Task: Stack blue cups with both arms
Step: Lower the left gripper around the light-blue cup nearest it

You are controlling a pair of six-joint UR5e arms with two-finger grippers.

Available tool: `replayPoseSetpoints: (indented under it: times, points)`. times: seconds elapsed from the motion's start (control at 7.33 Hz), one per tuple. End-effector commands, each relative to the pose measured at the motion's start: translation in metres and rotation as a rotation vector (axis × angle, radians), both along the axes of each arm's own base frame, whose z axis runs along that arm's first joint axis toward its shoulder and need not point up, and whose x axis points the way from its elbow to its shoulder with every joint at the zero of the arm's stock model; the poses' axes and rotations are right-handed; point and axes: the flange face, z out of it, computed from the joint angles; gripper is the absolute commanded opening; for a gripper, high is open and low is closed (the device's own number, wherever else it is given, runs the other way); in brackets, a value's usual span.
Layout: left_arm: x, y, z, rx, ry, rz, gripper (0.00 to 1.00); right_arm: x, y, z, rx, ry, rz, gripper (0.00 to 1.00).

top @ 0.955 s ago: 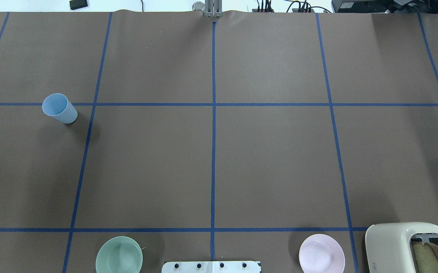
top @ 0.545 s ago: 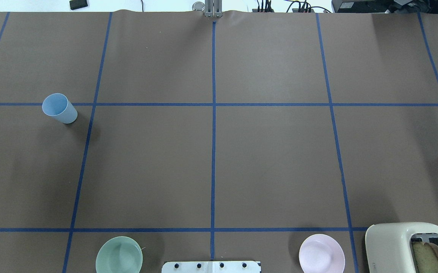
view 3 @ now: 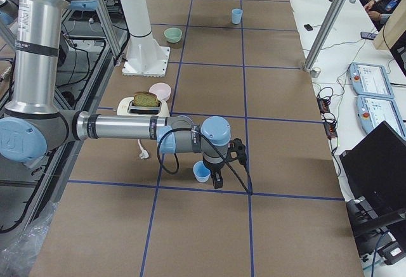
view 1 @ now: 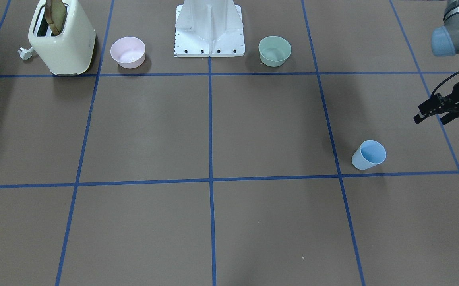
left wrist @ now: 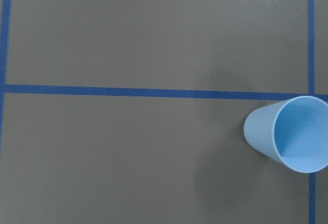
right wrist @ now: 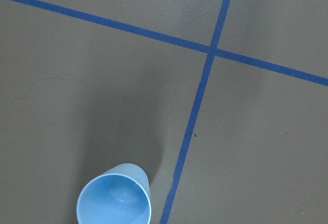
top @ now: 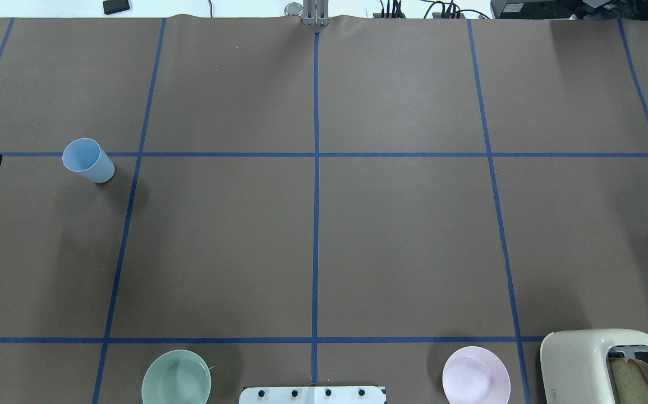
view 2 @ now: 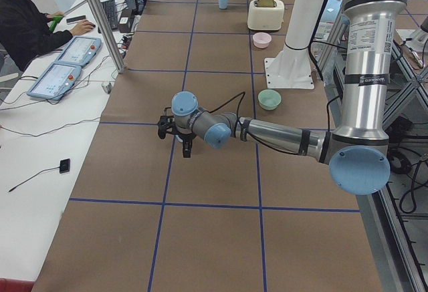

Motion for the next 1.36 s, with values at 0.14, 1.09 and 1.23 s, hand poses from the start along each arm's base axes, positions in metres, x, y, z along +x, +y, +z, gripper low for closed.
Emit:
replayPoseSetpoints:
  times: [0.14, 1.09, 1.23]
  points:
    - [0.057, -0.027, -0.045, -0.025, -0.025, 0.000, 0.99, -0.027, 0.001, 0.023, 0.032, 0.006, -0.040, 0.91]
    - [0.109, -0.028, -0.041, -0.023, -0.075, 0.056, 0.85, -0.057, 0.003, 0.037, 0.061, 0.000, -0.078, 0.92]
    - [0.110, -0.028, -0.039, -0.023, -0.076, 0.060, 0.81, -0.057, 0.003, 0.037, 0.060, 0.000, -0.077, 0.92]
